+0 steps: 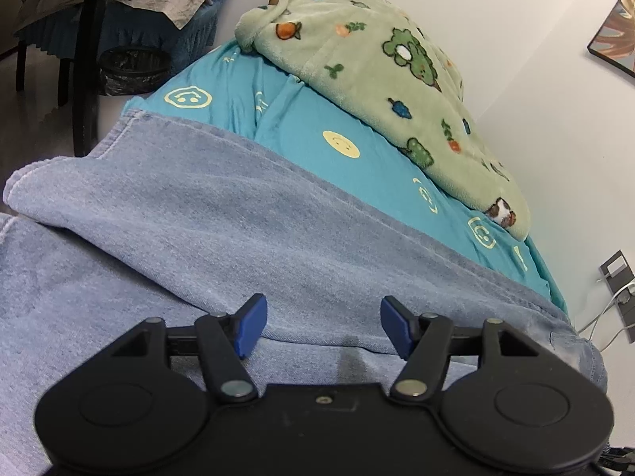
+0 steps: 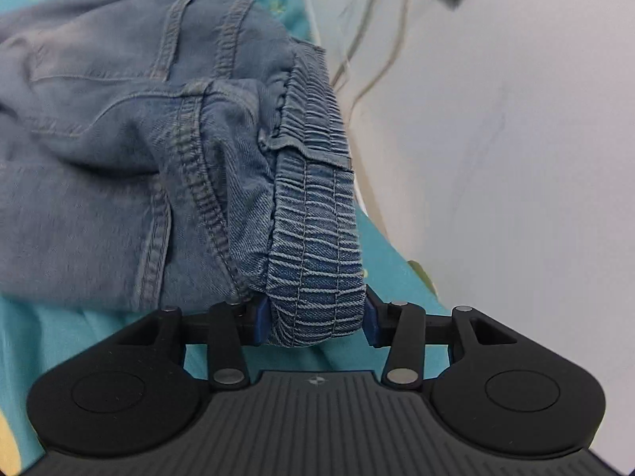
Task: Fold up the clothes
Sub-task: 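Open the right gripper to drop the striped denim garment by the wall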
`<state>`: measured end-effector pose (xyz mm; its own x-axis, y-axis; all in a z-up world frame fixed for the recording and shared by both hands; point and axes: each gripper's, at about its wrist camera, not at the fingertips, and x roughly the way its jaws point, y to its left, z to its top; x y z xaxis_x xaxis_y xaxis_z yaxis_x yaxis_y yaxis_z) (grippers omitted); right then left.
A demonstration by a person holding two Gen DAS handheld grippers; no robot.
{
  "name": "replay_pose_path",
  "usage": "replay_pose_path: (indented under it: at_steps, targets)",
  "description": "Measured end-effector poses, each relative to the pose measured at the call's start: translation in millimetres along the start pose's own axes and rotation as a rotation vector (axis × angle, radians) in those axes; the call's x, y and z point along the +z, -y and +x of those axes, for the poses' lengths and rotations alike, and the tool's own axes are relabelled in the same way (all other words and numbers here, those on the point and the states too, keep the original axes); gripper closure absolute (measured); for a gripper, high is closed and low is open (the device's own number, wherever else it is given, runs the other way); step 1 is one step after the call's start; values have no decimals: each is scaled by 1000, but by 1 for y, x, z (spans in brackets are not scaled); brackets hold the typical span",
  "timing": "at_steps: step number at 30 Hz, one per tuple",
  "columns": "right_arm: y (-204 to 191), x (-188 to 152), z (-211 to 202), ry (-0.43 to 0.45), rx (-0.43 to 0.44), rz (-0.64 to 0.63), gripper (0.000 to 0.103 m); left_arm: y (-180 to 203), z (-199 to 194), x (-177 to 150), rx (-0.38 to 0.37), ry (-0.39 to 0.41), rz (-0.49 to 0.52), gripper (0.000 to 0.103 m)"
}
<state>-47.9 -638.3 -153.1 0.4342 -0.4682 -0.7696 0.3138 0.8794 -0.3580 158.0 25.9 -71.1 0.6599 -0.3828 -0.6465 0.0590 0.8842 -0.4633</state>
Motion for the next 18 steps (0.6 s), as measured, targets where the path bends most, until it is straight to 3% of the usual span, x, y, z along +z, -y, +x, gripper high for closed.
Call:
replay_pose_path:
  at_steps: [8,13,18]
  targets:
    - [39,-7,-38,55,107,351,45,-17,-48,17,-11,57,-116,36]
    - [54,-16,-69,132,244,547,45,-64,-105,40,-38,39,-330,36]
    - [68,-23,-79,153,420,803,45,-122,-168,45,-44,-10,-536,33]
